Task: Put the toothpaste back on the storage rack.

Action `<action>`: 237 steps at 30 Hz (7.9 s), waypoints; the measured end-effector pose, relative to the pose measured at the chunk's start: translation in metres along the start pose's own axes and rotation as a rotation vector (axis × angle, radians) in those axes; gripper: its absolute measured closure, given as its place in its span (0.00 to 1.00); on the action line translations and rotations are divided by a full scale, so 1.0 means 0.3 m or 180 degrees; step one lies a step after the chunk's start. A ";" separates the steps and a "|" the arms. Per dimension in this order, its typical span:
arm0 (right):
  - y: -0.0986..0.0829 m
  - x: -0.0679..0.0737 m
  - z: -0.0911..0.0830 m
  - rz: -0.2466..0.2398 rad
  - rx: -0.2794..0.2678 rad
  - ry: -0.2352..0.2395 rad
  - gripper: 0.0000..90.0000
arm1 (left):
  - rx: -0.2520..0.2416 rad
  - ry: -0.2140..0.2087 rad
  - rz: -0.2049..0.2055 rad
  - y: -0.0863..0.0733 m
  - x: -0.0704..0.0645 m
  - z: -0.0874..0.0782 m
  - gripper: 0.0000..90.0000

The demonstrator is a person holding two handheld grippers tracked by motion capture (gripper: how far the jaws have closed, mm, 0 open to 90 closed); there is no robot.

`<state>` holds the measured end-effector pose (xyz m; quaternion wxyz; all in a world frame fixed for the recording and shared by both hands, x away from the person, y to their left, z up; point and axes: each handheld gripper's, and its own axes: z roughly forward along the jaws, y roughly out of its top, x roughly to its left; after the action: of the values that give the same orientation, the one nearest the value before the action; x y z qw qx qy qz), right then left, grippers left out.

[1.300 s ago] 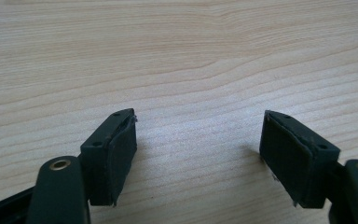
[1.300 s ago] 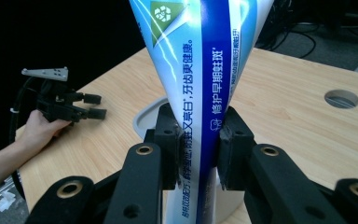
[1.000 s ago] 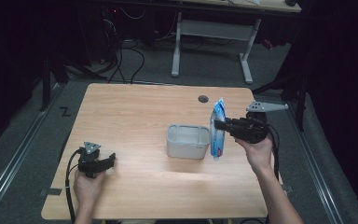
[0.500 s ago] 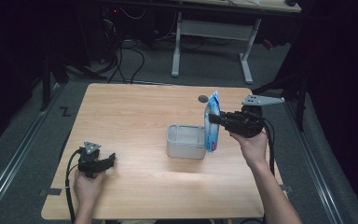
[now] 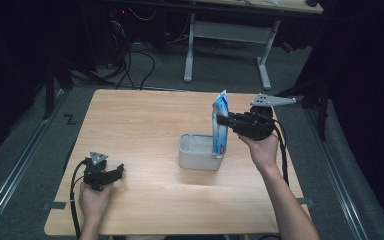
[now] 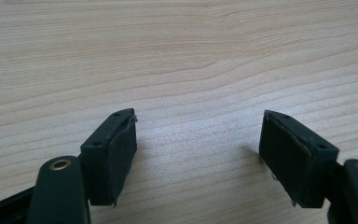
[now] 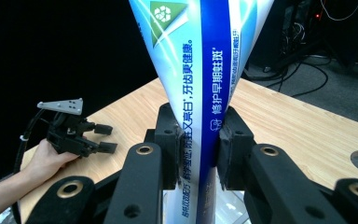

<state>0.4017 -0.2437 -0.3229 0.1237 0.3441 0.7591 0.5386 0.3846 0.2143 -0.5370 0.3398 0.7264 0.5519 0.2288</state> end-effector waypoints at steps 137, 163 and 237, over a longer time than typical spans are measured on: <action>-0.187 -0.002 0.352 -0.0389 0.0985 -0.0383 0.78 | 0.0005 -0.0017 -0.0011 0.000 0.002 -0.001 0.31; -0.172 0.018 0.319 -0.0479 0.0842 -0.0486 0.54 | 0.0000 -0.0005 0.0003 0.001 0.000 0.000 0.31; -0.190 -0.064 -0.025 -0.0136 0.0163 -0.0838 0.55 | 0.0009 0.0024 0.0030 0.001 -0.004 0.002 0.31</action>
<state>0.3895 -0.2722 -0.3749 0.2248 0.3986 0.7570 0.4665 0.3847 0.2129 -0.5371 0.3356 0.7286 0.5501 0.2323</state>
